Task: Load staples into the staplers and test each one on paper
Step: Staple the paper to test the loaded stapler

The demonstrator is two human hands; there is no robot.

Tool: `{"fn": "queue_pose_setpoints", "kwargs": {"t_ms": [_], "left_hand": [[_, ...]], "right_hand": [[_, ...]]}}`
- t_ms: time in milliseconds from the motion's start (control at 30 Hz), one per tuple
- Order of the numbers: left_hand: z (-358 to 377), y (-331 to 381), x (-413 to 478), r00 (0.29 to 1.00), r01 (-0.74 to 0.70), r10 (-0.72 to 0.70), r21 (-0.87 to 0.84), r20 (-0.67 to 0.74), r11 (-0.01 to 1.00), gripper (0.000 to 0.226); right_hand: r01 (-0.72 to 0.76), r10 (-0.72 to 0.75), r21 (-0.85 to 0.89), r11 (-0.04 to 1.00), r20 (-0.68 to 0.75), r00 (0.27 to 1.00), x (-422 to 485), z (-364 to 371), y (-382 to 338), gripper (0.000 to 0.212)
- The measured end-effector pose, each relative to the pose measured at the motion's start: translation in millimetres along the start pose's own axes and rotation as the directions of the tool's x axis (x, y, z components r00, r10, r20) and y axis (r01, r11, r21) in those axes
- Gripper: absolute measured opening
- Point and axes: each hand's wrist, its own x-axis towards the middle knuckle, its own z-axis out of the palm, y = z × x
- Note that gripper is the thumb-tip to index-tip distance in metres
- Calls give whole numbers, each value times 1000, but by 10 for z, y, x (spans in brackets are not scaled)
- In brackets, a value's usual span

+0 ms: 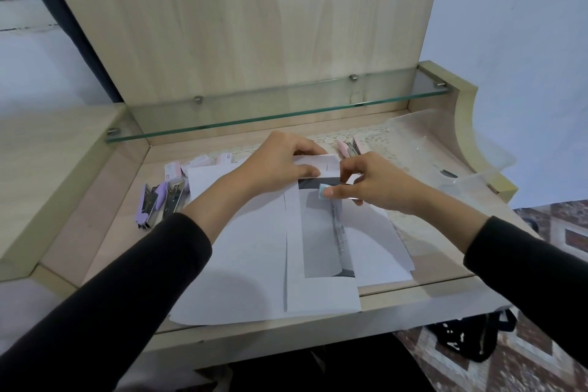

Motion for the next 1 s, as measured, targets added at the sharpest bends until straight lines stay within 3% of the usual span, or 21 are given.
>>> {"fn": "queue_pose_setpoints", "kwargs": {"t_ms": [200, 367, 533, 833, 1000], "left_hand": [[-9, -25, -37, 976, 98, -101, 25, 191, 995, 39], [14, -26, -10, 965, 106, -120, 71, 235, 992, 23], [7, -41, -1, 941, 164, -166, 32, 296, 986, 25], [2, -70, 6, 970, 149, -144, -8, 195, 989, 26], [27, -63, -10, 990, 93, -92, -9, 104, 996, 27]], "right_hand": [[3, -3, -9, 1000, -6, 1000, -3, 18, 21, 33], [29, -30, -10, 1000, -33, 999, 0, 38, 51, 25], [44, -46, -52, 998, -20, 999, 33, 74, 124, 30], [116, -116, -7, 993, -69, 991, 33, 44, 112, 20], [156, -152, 25, 988, -103, 983, 15, 27, 101, 26]]}}
